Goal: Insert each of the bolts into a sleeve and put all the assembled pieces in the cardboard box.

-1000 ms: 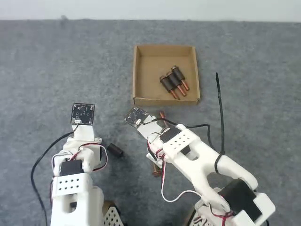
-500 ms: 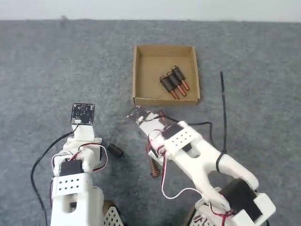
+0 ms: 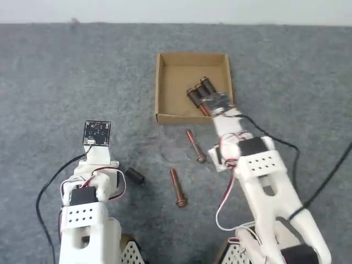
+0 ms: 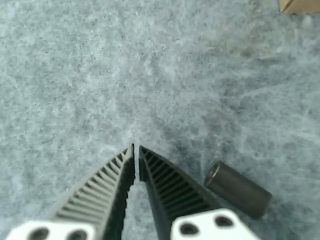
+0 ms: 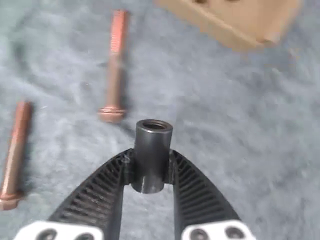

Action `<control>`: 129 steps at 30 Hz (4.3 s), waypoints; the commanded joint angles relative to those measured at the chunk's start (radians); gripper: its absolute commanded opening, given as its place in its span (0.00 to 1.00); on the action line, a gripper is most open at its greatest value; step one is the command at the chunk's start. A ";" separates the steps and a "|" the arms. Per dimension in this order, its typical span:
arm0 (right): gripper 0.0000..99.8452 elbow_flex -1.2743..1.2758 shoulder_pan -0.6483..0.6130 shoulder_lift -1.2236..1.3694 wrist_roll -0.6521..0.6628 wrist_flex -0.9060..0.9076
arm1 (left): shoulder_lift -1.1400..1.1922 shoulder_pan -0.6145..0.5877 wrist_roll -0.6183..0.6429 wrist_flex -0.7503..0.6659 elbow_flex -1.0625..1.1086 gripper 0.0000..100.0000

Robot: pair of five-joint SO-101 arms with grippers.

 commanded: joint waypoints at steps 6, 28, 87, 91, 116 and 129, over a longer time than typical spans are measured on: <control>0.01 -0.006 0.262 0.022 -0.041 -0.002 | -0.020 -0.005 -0.009 -0.025 -0.005 0.01; 0.01 0.107 0.642 0.074 -0.066 -0.081 | -0.011 0.069 -0.009 0.216 -0.321 0.01; 0.01 0.161 0.719 0.070 -0.009 -0.143 | 1.425 0.715 -0.577 0.083 -1.293 0.05; 0.01 0.161 0.719 0.070 -0.009 -0.143 | 1.447 0.686 -0.574 0.127 -1.323 0.05; 0.01 0.161 0.717 0.071 0.023 -0.143 | 1.333 0.672 -0.660 0.336 -1.276 0.01; 0.01 0.161 0.717 0.071 0.025 -0.143 | 1.338 0.804 -0.736 0.328 -1.161 0.01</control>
